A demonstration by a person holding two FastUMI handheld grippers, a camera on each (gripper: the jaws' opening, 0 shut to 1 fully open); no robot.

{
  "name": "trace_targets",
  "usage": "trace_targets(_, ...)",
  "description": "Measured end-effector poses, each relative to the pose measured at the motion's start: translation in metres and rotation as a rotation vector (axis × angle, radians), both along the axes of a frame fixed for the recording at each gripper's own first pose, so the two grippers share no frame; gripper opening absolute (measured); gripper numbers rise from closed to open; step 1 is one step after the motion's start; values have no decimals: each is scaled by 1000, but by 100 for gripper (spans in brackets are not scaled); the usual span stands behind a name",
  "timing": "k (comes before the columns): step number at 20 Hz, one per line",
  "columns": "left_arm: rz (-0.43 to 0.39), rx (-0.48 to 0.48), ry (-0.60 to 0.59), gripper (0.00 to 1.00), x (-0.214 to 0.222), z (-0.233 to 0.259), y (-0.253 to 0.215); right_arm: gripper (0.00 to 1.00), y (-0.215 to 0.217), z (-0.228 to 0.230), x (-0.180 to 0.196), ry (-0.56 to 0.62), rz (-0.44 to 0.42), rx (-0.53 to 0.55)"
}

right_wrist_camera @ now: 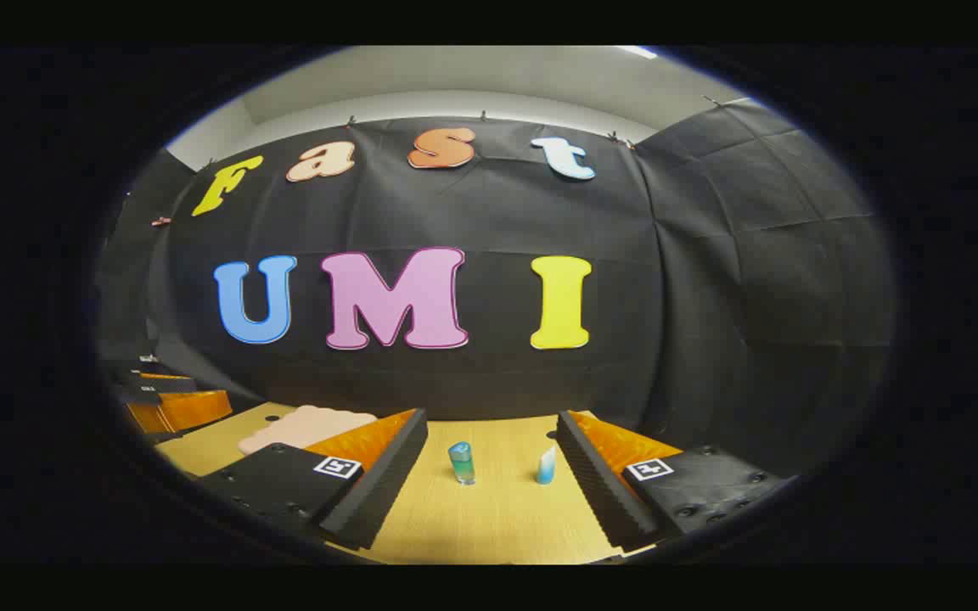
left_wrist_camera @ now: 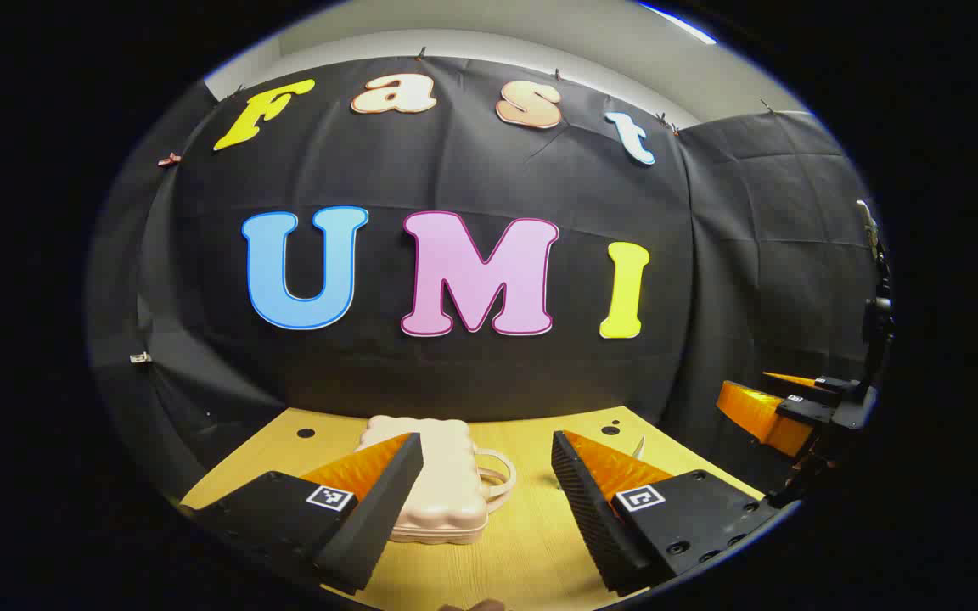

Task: First open the suitcase, pack the skin care products into it, and then close the suitcase.

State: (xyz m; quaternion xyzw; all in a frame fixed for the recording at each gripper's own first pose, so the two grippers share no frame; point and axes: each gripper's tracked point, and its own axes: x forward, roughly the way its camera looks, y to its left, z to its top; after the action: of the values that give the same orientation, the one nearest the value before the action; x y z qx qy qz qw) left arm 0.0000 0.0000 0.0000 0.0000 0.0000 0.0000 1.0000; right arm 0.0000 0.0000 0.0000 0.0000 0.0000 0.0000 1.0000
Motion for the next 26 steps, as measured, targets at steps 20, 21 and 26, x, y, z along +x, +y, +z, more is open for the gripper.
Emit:
trace_targets(20,-11,-4,36,96,1,-13,-13,97,-12,-6,-8,21,-20,0)
trace_targets(21,-12,-5,41,96,2,-13,-12,97,-11,-6,-8,23,-17,-1)
trace_targets(26,-20,-47,88,96,25,-24,-15,96,-10,-2,-3,16,-5,-5)
